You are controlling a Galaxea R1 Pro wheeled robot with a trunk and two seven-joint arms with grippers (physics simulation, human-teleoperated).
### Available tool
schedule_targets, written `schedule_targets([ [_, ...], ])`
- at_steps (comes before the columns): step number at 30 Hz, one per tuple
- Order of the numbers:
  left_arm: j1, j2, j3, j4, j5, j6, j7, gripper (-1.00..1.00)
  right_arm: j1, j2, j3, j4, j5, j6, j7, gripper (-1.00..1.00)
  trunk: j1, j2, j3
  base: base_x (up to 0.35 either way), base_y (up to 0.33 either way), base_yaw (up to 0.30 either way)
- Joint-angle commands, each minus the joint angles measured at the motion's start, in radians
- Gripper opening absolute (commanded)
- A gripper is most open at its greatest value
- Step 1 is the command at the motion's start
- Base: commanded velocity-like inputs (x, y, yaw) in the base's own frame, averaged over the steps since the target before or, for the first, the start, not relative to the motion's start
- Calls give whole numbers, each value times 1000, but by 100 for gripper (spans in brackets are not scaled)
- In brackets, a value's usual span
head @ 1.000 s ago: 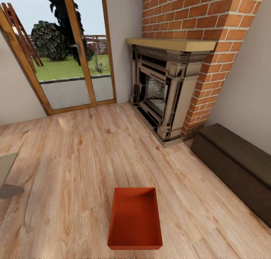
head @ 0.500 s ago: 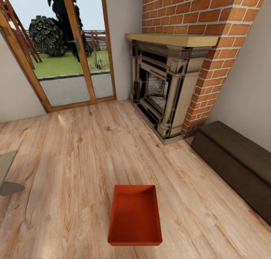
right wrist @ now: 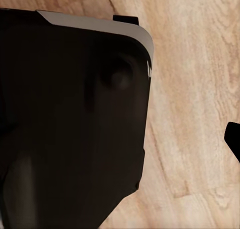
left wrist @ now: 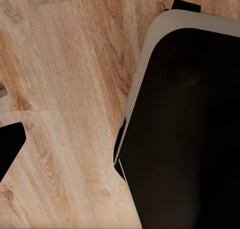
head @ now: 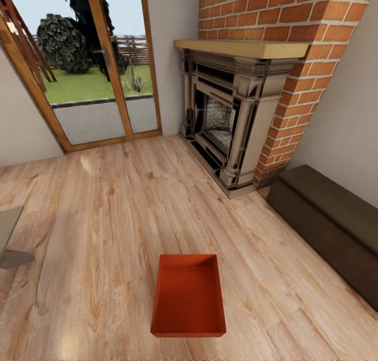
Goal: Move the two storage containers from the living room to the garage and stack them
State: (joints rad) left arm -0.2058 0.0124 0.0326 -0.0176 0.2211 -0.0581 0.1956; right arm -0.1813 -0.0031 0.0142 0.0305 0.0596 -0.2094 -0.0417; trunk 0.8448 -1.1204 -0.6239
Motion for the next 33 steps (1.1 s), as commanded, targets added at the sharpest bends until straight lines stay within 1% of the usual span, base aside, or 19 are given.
schedule_targets([
  [1,0,0,3,1,4,-4,1,100,-1,0,1,3,6,-5,-4,100,0,0,-2,0,0,0],
  [33,0,0,3,1,4,-4,1,100,-1,2,1,3,6,-7,-4,100,0,0,-54,0,0,0],
])
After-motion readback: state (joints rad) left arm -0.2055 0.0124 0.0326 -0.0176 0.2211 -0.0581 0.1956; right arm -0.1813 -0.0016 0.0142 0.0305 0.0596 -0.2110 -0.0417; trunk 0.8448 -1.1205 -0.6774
